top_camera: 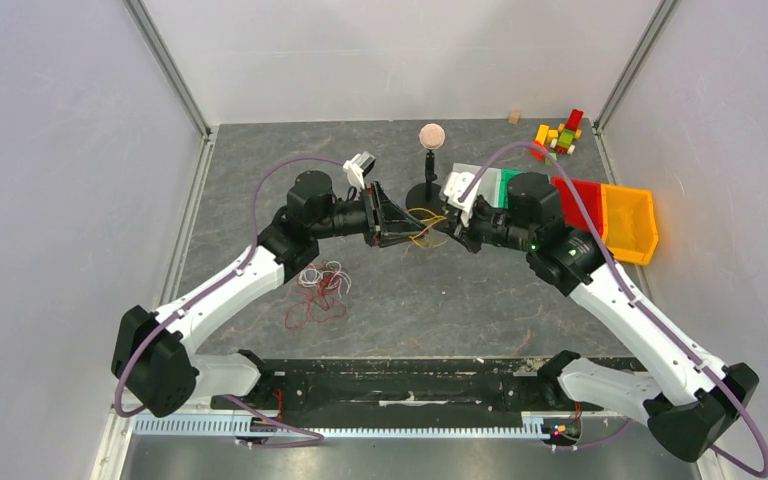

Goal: Untangle the cables

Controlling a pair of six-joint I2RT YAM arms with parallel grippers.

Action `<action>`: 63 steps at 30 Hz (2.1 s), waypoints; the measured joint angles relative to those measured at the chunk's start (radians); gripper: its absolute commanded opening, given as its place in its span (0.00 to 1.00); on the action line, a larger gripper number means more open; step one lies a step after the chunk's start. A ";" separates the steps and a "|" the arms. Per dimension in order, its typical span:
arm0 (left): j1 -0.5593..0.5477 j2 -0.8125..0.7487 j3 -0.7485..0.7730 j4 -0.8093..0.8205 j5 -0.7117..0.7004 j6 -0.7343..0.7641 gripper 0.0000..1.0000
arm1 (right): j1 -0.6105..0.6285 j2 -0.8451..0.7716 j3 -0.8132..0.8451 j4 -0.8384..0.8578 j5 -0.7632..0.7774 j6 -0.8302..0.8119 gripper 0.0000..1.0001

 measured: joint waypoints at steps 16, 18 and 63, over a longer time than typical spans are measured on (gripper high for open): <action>0.077 -0.135 -0.002 -0.214 -0.060 0.297 0.77 | -0.523 -0.029 0.078 -0.277 -0.055 -0.081 0.00; 0.077 -0.150 -0.006 -0.220 -0.068 0.323 0.78 | -0.648 -0.010 0.112 -0.338 -0.069 -0.117 0.00; 0.271 -0.116 -0.253 0.042 -0.055 0.182 0.82 | -1.390 0.431 -0.190 0.355 0.248 0.452 0.00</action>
